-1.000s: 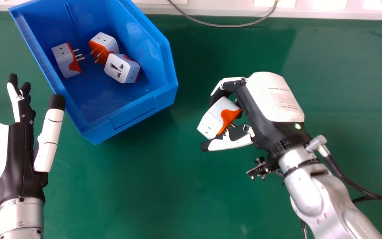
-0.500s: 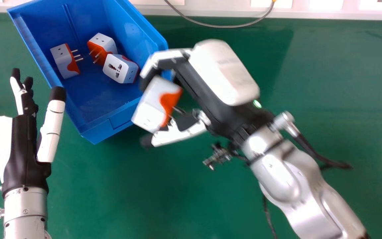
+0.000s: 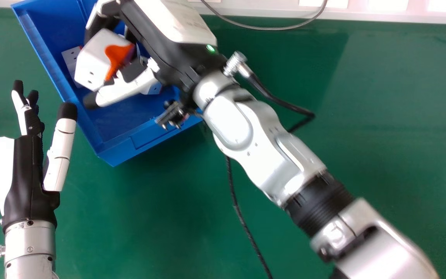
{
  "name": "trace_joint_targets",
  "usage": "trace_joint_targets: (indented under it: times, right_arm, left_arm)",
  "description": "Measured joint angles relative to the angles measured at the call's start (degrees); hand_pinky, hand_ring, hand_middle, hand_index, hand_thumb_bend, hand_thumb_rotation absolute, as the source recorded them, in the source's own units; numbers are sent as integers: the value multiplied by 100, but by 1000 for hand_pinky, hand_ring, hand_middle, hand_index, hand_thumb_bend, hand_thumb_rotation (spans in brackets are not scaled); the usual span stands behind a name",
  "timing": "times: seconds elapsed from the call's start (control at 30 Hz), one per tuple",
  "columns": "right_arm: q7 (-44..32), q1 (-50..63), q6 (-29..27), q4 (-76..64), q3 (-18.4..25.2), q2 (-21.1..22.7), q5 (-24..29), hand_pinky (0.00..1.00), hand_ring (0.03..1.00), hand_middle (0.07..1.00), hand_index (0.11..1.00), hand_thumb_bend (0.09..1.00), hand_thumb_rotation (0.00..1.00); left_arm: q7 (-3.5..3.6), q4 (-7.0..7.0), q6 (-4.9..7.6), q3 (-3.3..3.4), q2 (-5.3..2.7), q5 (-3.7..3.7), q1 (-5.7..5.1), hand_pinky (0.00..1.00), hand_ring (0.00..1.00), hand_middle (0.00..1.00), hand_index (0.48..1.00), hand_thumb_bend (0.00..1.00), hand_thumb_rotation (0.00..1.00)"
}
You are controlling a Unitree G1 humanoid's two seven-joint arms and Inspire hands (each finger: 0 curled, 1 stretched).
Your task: Pick all objects and put in blue box
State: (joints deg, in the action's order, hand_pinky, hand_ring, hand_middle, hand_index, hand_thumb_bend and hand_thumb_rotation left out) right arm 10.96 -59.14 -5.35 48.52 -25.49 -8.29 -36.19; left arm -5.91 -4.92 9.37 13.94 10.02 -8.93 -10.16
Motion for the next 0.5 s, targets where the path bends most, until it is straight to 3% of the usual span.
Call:
trace_joint_targets:
  times: [0.1,0.2,0.4,0.5]
  right_arm:
    - [245,-547,119,835,-27,-95,-38,308,420,507,483,490,126]
    - [403,-842,124,1286,-78,-136,-46,308,420,507,483,490,126]
    - [671,-1264,121,2071,-142,-190,-36,327,434,507,484,492,128]
    - [715,-1402,250,2346,-207,-193,-47,313,408,502,512,502,52]
  left_arm:
    - [-17,-12,2,-5,0,-4,-44,964,1000,1000,1000,706,1000]
    - [-21,-35,1,-9,-1,-6,-71,964,1000,1000,1000,706,1000]
    - [-38,-153,1,-2,-6,-6,-224,964,1000,1000,1000,700,1000]
    - [-51,-231,1,-2,-19,-6,-285,963,1000,1000,1000,682,1000]
